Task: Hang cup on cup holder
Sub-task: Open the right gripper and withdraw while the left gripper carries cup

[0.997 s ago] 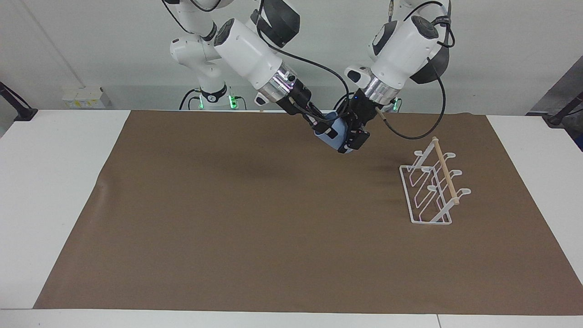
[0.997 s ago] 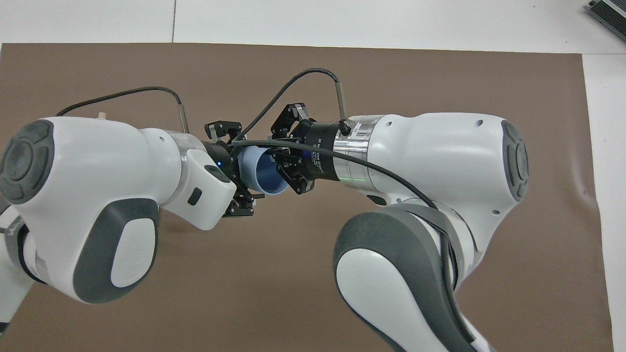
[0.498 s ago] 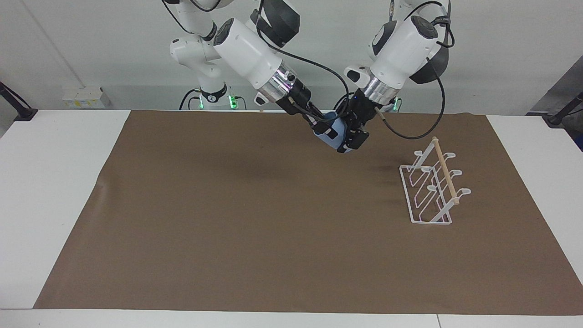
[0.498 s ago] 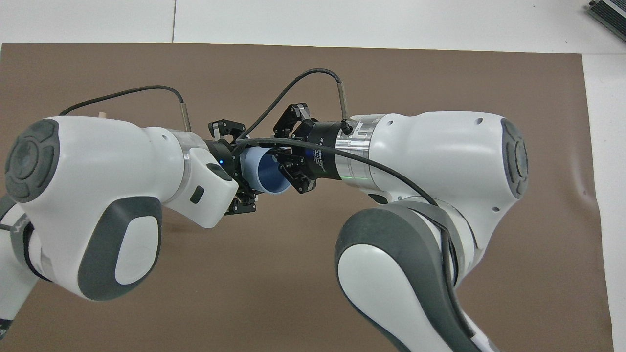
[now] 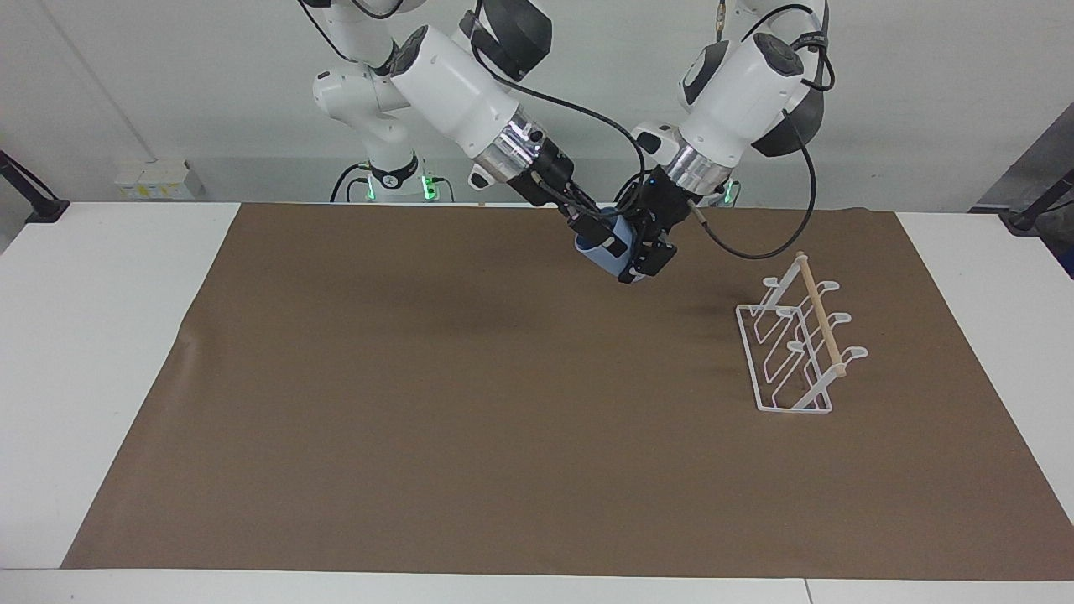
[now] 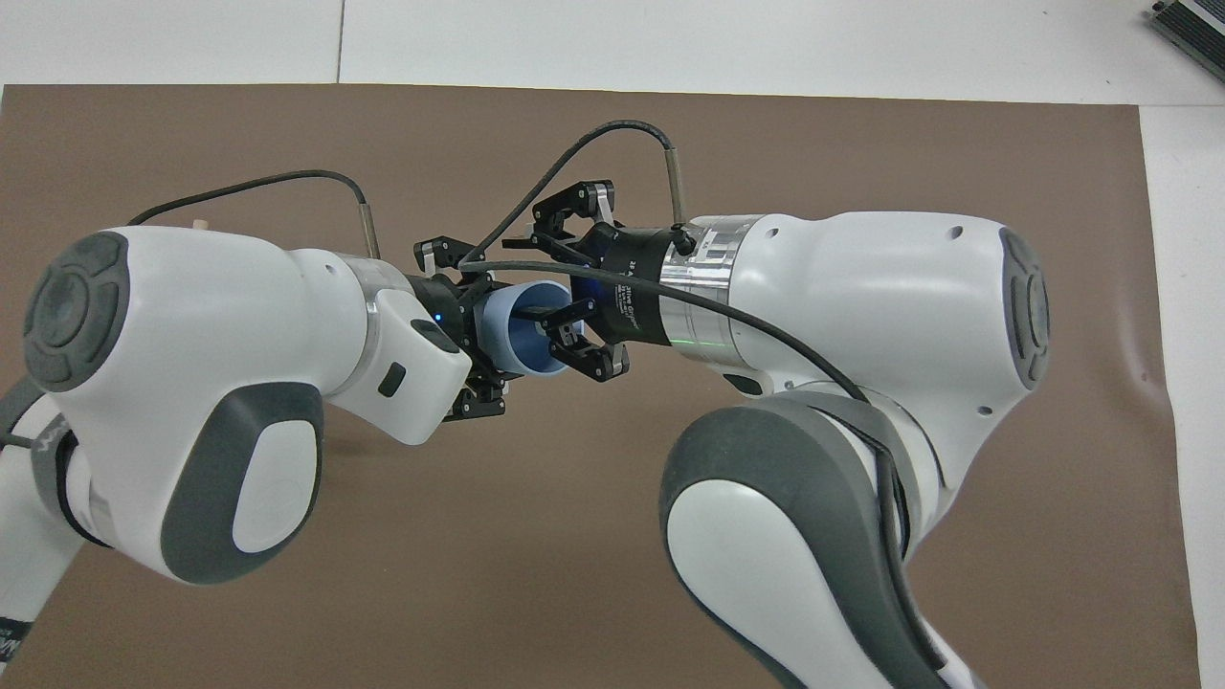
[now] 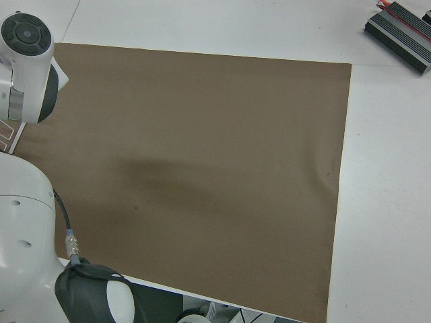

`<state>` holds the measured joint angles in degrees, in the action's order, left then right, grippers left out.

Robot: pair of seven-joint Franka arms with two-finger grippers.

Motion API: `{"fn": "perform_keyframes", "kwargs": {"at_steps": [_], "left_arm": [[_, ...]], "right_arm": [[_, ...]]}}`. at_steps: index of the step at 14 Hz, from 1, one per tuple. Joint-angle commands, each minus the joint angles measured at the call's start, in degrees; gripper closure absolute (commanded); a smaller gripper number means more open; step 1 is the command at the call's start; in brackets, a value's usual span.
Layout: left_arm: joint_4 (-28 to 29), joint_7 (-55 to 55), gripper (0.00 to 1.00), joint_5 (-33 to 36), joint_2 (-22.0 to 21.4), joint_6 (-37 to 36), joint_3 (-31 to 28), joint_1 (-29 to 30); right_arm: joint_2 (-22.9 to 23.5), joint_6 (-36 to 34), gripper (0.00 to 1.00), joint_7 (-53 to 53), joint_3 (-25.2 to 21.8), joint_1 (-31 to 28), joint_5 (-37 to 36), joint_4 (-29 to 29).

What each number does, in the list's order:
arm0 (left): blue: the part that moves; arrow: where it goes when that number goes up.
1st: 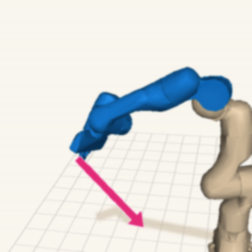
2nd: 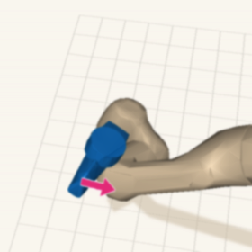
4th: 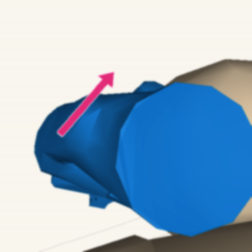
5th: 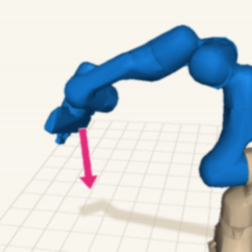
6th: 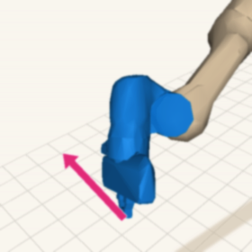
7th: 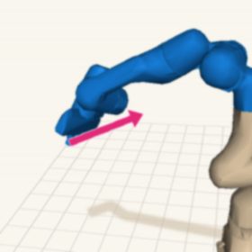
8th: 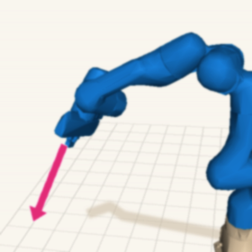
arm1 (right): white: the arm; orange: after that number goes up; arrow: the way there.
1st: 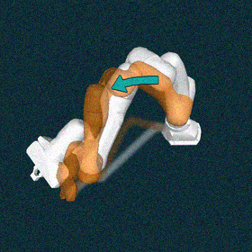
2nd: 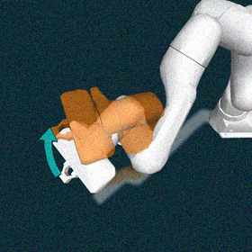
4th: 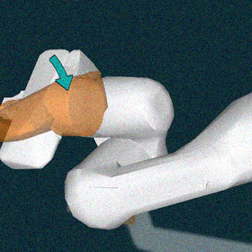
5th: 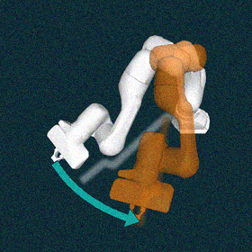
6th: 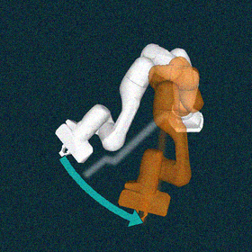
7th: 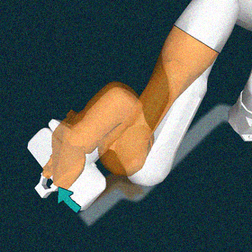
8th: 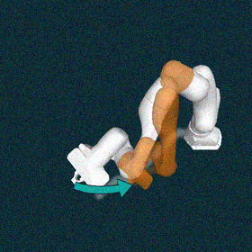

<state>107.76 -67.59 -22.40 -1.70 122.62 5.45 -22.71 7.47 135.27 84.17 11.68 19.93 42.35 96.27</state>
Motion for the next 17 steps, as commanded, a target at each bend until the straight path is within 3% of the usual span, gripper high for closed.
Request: {"fn": "perform_keyframes", "kwargs": {"at_steps": [1, 3, 10, 14, 17], "left_arm": [[-0.53, 0.17, 1.0, 5.14, -0.15, -0.45, -0.8, 0.55], [-1.32, 0.17, 1.0, 13.92, -0.32, -0.88, -0.8, 1.44], [-4.92, 6.14, 1.0, 36.51, -0.15, -9.23, -0.88, 5.31], [-5.02, 8.95, 1.0, 47.52, -0.58, -14.67, -0.8, 4.87], [-5.02, 10.63, 1.0, 53.15, -0.59, -14.77, -0.97, 5.65]], "right_arm": [[-0.62, -0.18, 0.39, -1.73, 0.19, -2.34, 1.86, -0.56], [-0.62, -1.32, 0.39, -5.48, 0.19, -3.75, 1.85, -1.79], [-1.23, -7.63, 0.38, -38.06, -0.25, -7.52, -0.25, -1.97], [-2.11, -16.77, 0.38, -57.85, -0.34, -11.39, -10.6, -2.14], [-2.55, -25.81, 0.38, -70.34, -0.34, -13.5, -20.87, -4.68]]}}
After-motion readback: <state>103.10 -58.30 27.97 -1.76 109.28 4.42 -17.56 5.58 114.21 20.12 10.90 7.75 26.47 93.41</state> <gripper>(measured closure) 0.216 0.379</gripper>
